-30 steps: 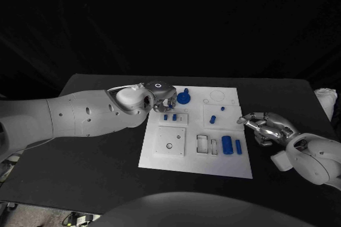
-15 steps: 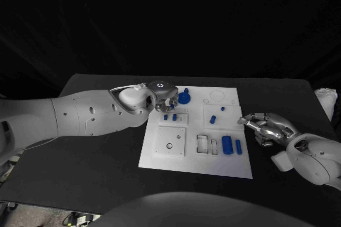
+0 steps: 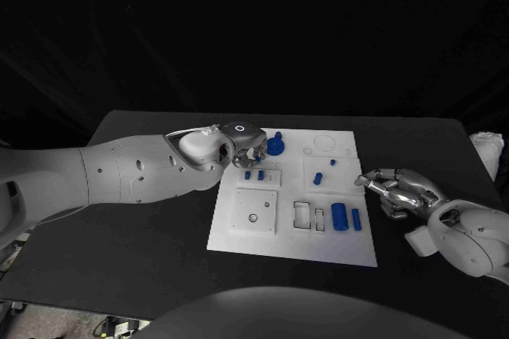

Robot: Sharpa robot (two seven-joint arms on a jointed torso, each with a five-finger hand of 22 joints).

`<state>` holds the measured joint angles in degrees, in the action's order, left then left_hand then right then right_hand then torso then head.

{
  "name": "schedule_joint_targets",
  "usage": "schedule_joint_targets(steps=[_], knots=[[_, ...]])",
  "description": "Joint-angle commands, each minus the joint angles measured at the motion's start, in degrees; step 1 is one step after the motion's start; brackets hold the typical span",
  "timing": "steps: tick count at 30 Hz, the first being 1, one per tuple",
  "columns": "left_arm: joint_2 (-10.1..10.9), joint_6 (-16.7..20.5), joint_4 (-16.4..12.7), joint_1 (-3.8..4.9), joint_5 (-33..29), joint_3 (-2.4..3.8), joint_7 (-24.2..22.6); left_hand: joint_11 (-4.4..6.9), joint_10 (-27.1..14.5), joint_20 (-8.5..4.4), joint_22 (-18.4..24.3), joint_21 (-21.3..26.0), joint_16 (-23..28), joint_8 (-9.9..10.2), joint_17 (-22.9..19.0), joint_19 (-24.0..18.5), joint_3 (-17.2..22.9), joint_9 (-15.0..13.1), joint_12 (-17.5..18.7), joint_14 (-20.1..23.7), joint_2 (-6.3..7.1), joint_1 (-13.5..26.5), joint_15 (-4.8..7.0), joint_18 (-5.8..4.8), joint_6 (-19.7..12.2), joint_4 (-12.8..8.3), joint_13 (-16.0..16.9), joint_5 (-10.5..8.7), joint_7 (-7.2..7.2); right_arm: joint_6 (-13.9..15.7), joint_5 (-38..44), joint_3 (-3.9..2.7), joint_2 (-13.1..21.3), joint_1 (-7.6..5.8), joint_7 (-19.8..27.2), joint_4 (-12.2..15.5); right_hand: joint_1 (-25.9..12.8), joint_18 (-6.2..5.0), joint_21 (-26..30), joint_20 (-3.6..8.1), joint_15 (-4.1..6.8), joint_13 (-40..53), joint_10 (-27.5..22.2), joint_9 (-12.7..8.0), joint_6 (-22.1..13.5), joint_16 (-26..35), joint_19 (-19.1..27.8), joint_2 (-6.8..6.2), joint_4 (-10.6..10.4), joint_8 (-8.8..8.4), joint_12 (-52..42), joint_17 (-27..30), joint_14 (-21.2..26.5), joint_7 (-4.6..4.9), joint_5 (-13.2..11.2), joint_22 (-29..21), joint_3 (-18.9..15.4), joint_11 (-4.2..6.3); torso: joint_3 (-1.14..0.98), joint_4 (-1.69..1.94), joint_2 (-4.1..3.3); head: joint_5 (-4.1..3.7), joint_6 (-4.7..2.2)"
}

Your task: Assemble the parts on the task board

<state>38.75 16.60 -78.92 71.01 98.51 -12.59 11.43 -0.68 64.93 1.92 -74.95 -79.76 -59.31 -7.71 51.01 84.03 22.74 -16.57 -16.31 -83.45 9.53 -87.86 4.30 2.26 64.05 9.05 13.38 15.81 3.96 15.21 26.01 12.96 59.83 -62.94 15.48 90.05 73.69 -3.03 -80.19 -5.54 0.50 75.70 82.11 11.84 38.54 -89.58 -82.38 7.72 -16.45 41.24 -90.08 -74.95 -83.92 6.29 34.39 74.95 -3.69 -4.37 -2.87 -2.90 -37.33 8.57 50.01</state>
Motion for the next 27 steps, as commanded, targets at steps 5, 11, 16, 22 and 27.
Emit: schedule_joint_targets(steps=[5,11,16,22,27], knots=[[-0.4,-1.2,0.4,-0.24,-0.6,0.03,0.0,0.02,0.5,0.18,-11.9,0.6,0.7,0.4,-0.7,2.0,0.3,0.0,0.2,0.7,0.02,-0.3,-0.05,0.09,-0.4,-0.1,0.0,-0.20,-0.01,-1.1,0.2,0.01,0.0,0.11,0.2,0.1,0.5,0.04,0.2,0.08,0.48,13.7,7.3,-0.1,-0.1,0.2,0.5,-0.04,0.0,-0.20,0.4,-13.4,-5.3,0.19,0.2,11.1,0.3,2.05,-0.01,-0.01,-0.04,-0.09,-0.01],[-0.6,-1.5,0.5,-0.31,-0.6,0.03,0.1,0.00,0.4,0.18,-11.9,0.8,1.0,0.5,-1.1,2.0,0.3,0.0,0.3,0.8,0.03,-0.3,-0.06,0.12,-0.4,-0.1,-0.1,-0.22,-0.01,-1.1,0.2,0.01,-0.1,0.13,0.1,0.0,0.5,0.04,0.2,0.08,0.48,13.7,7.3,-0.1,-0.1,0.2,0.5,-0.04,0.0,-0.20,0.4,-13.4,-5.3,0.19,0.2,11.1,0.3,2.05,-0.02,0.00,0.01,0.02,-0.01],[-0.6,-1.7,0.7,-0.34,-0.6,0.03,0.2,-0.01,0.3,0.19,-11.8,0.9,1.3,0.5,-1.5,1.9,0.3,0.1,0.5,1.0,0.03,-0.2,-0.07,0.15,-0.5,-0.1,-0.2,-0.24,-0.03,-1.2,0.1,0.01,-0.1,0.14,0.1,0.0,0.5,0.04,0.2,0.08,0.48,13.7,7.3,-0.1,-0.1,0.2,0.5,-0.04,0.0,-0.20,0.4,-13.4,-5.3,0.19,0.2,11.1,0.3,2.05,-0.01,-0.01,0.00,0.04,-0.01],[-0.6,-2.5,0.9,-0.36,-0.6,0.02,0.5,0.19,0.1,0.20,-11.6,1.8,2.7,1.1,-3.0,1.5,0.5,0.4,0.8,1.7,0.13,-0.2,-0.04,0.33,-1.3,-0.2,-0.3,-0.35,-0.39,-1.2,0.1,0.01,-0.2,0.15,0.0,0.0,0.6,0.01,0.3,0.08,0.47,13.7,7.3,-0.1,-0.2,0.2,0.6,0.00,0.0,-0.22,0.4,-13.3,-5.2,0.20,0.2,11.1,0.4,2.05,-0.01,0.01,0.01,0.19,-0.01],[-0.6,-3.2,1.0,-0.38,-0.6,0.02,0.9,0.12,-2.8,0.25,-11.2,3.4,4.3,2.5,-4.9,0.8,0.6,1.1,2.0,2.8,0.50,0.3,-0.13,0.62,-4.3,-0.1,-0.8,-0.79,-1.31,-1.2,0.1,0.01,-0.2,0.17,0.0,0.0,0.6,0.01,0.3,0.08,0.47,13.7,7.3,-0.1,-0.2,0.2,0.6,0.00,0.0,-0.22,0.4,-13.3,-5.2,0.20,0.2,11.1,0.4,2.05,-0.01,0.01,0.00,0.15,-0.01]])
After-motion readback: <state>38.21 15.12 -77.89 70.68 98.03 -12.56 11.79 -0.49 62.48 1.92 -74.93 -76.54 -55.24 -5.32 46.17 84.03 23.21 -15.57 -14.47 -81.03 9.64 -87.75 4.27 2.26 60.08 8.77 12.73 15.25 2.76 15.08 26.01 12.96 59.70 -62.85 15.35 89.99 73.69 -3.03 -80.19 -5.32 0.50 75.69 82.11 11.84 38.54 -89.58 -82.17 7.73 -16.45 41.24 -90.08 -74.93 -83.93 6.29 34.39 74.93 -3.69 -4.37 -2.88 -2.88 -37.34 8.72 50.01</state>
